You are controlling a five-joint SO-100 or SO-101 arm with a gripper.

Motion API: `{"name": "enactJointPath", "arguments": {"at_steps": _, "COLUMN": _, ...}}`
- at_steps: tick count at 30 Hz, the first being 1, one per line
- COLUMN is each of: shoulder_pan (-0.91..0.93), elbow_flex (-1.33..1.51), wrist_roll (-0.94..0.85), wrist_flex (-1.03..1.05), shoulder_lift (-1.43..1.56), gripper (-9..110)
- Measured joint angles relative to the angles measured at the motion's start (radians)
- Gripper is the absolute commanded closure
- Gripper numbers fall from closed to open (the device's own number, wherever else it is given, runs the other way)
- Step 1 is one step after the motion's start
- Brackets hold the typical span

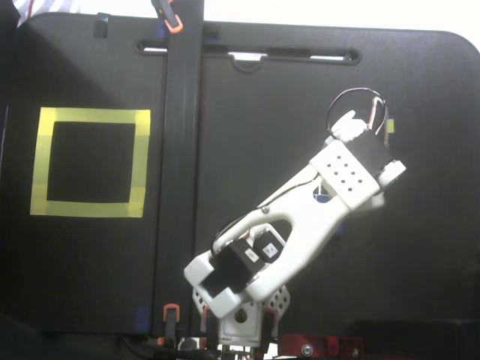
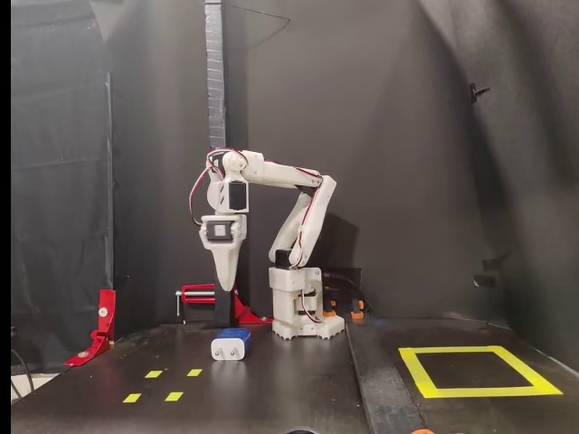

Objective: Grasp the block and place it in the designated area.

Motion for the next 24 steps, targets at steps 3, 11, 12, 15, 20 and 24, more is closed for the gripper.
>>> {"name": "enactJointPath", "arguments": {"at_steps": 3, "shoulder_pan": 0.0, "elbow_flex": 0.0, "wrist_roll": -0.227, "wrist_flex": -0.003, "shoulder_lift": 0.0, "gripper": 101}}
{"name": "enactJointPath", "arguments": {"at_steps": 11, "shoulder_pan": 0.0, "elbow_flex": 0.006, "wrist_roll": -0.93, "wrist_flex": 0.0, "shoulder_lift": 0.0, "gripper": 101}}
{"name": "enactJointPath", "arguments": {"at_steps": 12, "shoulder_pan": 0.0, "elbow_flex": 0.006, "wrist_roll": -1.017, "wrist_flex": 0.006, "shoulder_lift": 0.0, "gripper": 101}}
{"name": "enactJointPath", "arguments": {"at_steps": 15, "shoulder_pan": 0.0, "elbow_flex": 0.006, "wrist_roll": -1.229, "wrist_flex": 0.014, "shoulder_lift": 0.0, "gripper": 101}}
{"name": "enactJointPath", "arguments": {"at_steps": 20, "shoulder_pan": -0.005, "elbow_flex": 0.006, "wrist_roll": -1.293, "wrist_flex": 0.035, "shoulder_lift": 0.0, "gripper": 101}}
{"name": "enactJointPath", "arguments": {"at_steps": 24, "shoulder_pan": -0.005, "elbow_flex": 0.006, "wrist_roll": -1.298, "wrist_flex": 0.048, "shoulder_lift": 0.0, "gripper": 101}}
